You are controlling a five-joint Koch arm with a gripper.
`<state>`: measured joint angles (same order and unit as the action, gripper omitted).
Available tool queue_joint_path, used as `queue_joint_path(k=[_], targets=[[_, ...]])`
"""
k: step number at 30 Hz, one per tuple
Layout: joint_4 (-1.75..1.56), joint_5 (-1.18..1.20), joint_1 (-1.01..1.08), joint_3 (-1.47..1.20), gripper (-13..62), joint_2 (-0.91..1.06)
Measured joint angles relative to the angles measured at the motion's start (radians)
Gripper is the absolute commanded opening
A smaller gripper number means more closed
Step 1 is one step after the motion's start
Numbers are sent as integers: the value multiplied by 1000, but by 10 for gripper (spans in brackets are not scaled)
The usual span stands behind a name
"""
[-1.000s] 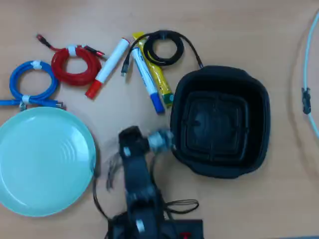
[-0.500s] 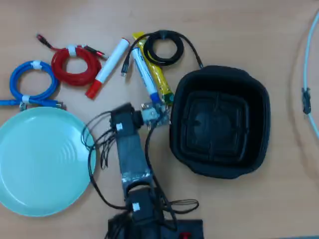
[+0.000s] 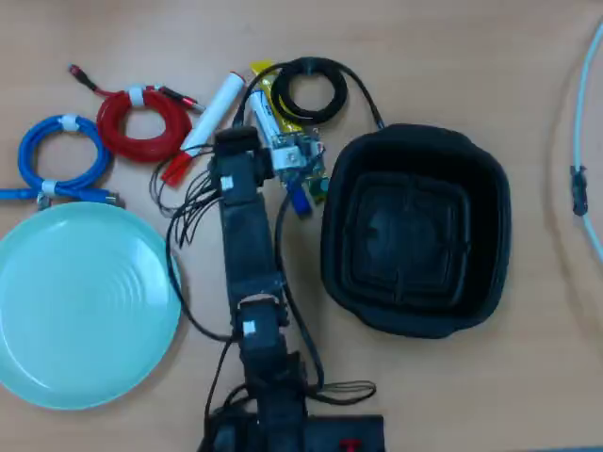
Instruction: Put a black charging cable in a black bowl and put a red charging cable in a green bowl
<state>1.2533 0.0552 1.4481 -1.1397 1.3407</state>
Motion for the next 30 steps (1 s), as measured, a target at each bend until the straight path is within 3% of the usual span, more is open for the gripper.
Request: queue_joint_path(k=[4,11,30], targets=[[0,164,63,55,238,-31],[0,190,84,238,241,-201],[9,-2,61,492,240,-431]])
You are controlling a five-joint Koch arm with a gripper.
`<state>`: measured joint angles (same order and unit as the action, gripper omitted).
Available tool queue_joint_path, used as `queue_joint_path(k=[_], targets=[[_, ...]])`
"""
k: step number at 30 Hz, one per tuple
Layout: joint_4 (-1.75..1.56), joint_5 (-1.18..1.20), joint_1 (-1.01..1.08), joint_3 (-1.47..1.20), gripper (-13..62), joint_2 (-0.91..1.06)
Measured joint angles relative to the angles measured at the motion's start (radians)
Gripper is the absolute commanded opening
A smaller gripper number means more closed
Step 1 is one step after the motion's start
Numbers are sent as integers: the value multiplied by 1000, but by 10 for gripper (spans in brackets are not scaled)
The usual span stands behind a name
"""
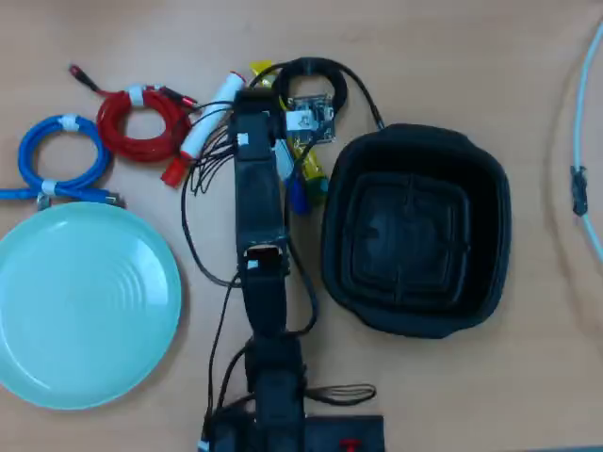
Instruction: Put a black charging cable in a black bowl and put a red charging cable in a green bowl
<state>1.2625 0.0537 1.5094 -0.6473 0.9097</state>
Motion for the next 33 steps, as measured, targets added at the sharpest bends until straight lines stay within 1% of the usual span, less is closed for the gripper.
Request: queue_joint_path(k=[7,13,15,19,22,33], targets=[[5,6,41,0,239,-32],[6,129,78,0,239,-34],[6,129,78,8,241,-43],[6,109,78,121,241,-118],[6,106,78,141,240,-164],[6,106,78,147,240,-186]])
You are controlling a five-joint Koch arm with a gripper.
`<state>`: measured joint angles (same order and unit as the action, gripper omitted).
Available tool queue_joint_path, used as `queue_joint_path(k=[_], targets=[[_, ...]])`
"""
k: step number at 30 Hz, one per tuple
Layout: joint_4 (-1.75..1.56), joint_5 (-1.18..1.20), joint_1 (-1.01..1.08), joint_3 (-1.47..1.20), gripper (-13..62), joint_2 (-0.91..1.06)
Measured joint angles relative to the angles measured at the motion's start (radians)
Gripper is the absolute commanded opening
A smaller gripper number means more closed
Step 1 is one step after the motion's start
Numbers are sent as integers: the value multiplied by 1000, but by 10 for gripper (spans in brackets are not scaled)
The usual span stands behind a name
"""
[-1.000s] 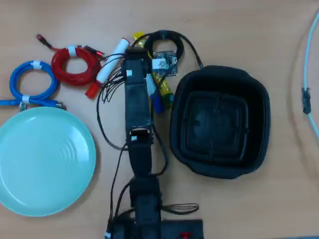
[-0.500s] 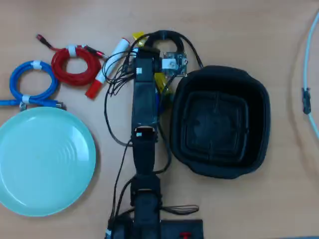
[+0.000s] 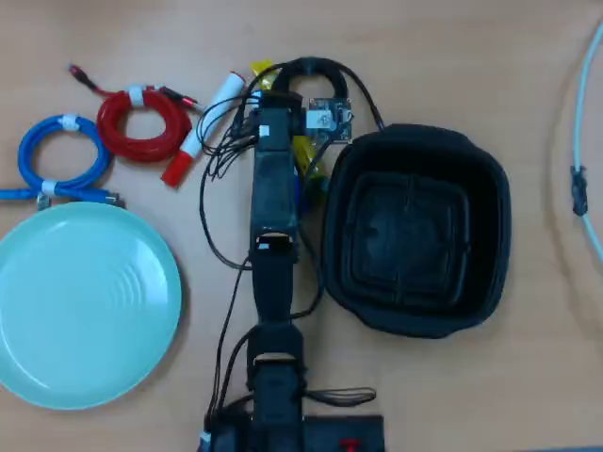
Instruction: Put a black charging cable in a black bowl and put a red charging cable in a green bowl
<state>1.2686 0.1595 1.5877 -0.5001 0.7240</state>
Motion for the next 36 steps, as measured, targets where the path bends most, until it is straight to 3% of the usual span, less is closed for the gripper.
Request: queue_joint_path(k=[36], targets=[[-67,38,61,48,224,-86]])
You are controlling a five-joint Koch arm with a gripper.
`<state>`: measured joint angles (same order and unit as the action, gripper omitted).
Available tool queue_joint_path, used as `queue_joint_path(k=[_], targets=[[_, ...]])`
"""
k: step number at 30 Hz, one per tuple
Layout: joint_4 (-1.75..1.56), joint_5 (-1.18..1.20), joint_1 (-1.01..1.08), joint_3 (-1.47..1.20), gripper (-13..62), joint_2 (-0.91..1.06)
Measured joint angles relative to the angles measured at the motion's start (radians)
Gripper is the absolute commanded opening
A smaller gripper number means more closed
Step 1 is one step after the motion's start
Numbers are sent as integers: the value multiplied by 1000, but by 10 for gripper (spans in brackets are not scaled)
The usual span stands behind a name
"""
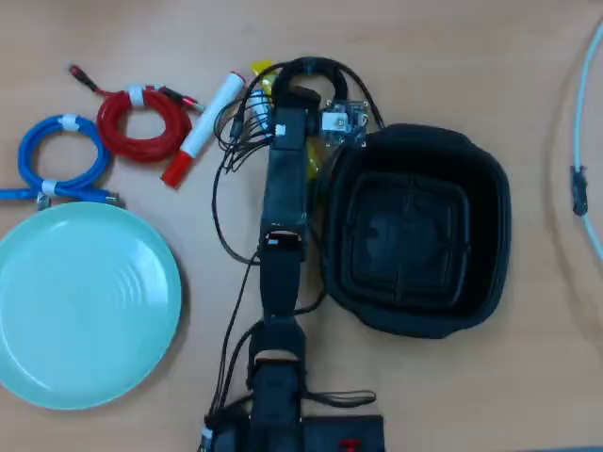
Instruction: Put a black charging cable in a black bowl and put a red charging cable in a green bowl
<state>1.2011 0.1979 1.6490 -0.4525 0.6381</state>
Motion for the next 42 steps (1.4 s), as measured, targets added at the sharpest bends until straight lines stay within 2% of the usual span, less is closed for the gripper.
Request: queue_joint_path(k=[3,6,7,10,13,26,33,38,42], targets=[[0,0,-3,8,164,-8],[0,0,-3,9,9,-11],[-2,5,-5,9,-19,-11],[-5,8,-5,9,-14,-11],[-2,5,-5,12,-79,-21],[74,3,-14,32,-78,-5],[311,-38,-49,28,-78,190],[339,-40,-60,28,-78,344],[347,-40,-74,28,-78,380]])
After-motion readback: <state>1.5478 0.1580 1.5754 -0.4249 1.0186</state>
